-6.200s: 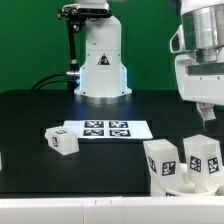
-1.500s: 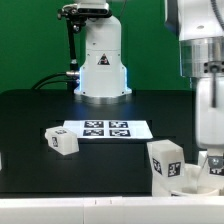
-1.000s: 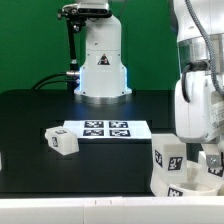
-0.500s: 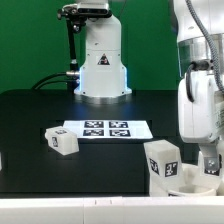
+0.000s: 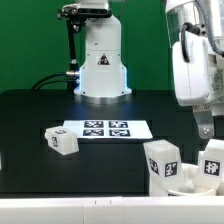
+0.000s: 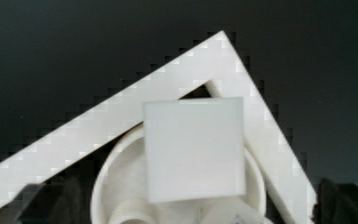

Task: Assemble stool

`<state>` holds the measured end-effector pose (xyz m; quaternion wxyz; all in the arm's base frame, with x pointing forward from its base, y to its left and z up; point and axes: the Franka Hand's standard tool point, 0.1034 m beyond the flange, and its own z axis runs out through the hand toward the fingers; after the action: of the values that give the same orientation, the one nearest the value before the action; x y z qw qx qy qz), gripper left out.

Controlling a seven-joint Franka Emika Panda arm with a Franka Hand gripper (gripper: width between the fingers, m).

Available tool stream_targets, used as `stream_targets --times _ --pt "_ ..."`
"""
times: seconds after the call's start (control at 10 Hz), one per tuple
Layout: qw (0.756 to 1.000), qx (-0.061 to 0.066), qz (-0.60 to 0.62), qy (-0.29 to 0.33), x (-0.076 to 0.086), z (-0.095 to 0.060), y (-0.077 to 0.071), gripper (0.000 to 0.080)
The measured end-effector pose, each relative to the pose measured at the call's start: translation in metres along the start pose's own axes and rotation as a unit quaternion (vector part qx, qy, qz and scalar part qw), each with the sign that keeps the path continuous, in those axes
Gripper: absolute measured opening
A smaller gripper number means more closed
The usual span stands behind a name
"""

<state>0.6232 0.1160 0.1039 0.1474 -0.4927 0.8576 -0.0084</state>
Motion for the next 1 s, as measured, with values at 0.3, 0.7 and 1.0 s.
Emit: stream_targets --times 0.3,0.7,1.0 --pt "1.000 -0.001 0.000 0.001 0.001 0.001 0.001 0.0649" --pt "0.990 0.005 -0.138 -0.001 0.049 -0.023 0.018 0.0649" --pt "0.964 0.004 -0.267 0.003 0.072 -0.034 0.018 0.0649"
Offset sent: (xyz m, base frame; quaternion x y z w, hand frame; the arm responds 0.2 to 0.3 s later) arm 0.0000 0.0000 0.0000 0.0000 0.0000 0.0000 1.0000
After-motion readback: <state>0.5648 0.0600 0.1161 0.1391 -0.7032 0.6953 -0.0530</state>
